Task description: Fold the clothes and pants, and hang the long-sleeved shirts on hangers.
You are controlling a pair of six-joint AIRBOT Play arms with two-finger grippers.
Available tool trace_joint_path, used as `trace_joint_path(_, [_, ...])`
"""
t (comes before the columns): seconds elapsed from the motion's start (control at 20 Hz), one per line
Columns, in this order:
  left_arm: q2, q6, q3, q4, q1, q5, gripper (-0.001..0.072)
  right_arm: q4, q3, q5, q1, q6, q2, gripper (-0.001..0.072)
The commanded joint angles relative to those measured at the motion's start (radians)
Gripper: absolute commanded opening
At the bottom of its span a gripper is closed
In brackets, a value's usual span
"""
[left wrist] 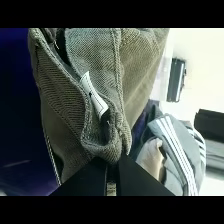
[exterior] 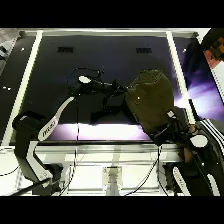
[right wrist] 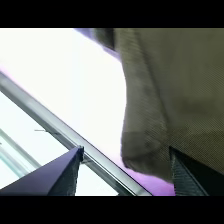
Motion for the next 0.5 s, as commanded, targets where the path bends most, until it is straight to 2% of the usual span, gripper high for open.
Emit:
trace_joint_path(0.0, [0.002,0.000,0.001,-0.002,-0.003,0.000,0.0019,-0.054,0.000,-0.113,0.121,-0.043,-0.032,0.0613])
trace_joint_path(0.05, [0.002,0.000,0.001,-0.002,-0.003,0.000,0.0019,-0.081,0.000,-0.172,0.168,-0.042,-0.049,0.0607])
trace_joint_path(0.2, [0.003,0.000,0.001,-0.003,-0.004,0.000,0.0019,-0.098,0.007,-0.345,0.265,0.027,-0.122,0.0498])
trace_joint_path(0.35, [0.003,0.000,0.001,-0.002,-0.004,-0.001,0.0019,-0.126,0.043,-0.357,0.282,0.097,-0.214,0.0427])
trace_joint_path(0.4, [0.003,0.000,0.001,-0.002,-0.004,-0.001,0.0019,-0.126,0.058,-0.353,0.282,0.097,-0.243,0.0290])
trace_joint_path(0.45, [0.004,0.000,0.001,-0.002,-0.003,-0.007,0.0019,-0.125,0.082,-0.334,0.282,0.097,-0.263,0.0029])
